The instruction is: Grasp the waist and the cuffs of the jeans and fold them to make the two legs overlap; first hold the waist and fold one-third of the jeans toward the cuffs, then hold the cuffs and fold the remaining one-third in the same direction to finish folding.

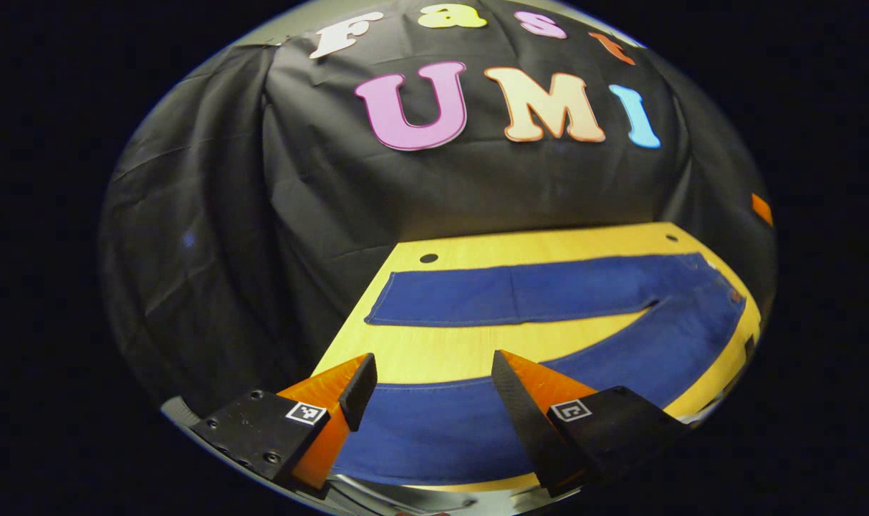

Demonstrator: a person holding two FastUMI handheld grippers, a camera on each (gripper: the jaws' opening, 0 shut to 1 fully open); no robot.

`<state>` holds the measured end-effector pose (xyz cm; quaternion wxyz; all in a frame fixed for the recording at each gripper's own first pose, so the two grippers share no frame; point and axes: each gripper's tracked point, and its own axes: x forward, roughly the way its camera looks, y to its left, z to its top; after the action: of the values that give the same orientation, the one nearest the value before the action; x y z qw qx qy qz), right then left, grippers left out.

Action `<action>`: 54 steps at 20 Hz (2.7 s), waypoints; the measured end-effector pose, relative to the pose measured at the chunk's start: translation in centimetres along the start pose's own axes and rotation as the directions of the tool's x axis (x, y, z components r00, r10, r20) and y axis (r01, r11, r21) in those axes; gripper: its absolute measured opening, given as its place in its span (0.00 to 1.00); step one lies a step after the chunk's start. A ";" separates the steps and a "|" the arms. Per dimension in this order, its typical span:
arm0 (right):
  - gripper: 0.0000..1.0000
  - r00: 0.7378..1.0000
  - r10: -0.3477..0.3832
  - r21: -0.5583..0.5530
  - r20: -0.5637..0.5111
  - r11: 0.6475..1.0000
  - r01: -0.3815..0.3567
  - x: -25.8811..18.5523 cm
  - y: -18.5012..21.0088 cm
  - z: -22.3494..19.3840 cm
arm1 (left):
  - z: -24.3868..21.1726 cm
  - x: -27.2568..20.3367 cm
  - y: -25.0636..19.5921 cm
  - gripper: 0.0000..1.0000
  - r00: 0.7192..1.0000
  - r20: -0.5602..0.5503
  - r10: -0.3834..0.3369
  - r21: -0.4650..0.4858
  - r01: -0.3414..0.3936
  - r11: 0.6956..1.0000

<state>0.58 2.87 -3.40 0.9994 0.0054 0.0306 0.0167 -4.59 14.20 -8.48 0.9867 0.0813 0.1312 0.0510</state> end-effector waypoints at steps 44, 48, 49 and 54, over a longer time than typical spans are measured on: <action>0.98 0.986 -0.101 -0.008 -0.131 0.995 0.101 -5.8 1.0 -5.1 | -20.7 -1.4 -2.7 0.92 0.611 -0.700 -0.369 0.381 0.758 0.530; 0.94 0.986 -0.089 0.002 -0.142 0.996 0.090 -5.5 1.4 -5.6 | -20.8 -1.3 -2.3 0.85 0.590 -0.727 -0.353 0.379 0.772 0.510; 0.94 0.986 -0.086 0.003 -0.142 0.996 0.087 -5.5 1.6 -5.7 | -20.7 -1.1 -2.2 0.82 0.581 -0.733 -0.353 0.371 0.777 0.509; 0.98 0.984 -0.087 0.006 -0.155 0.996 0.089 -5.3 1.5 -6.1 | -19.6 0.8 -1.3 0.65 0.565 -0.743 -0.358 0.317 0.769 0.556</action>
<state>-5.18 4.25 -9.13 0.9937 0.0090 0.1081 -0.0274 -8.98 15.92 -27.57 0.7618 0.3256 0.4648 -0.3125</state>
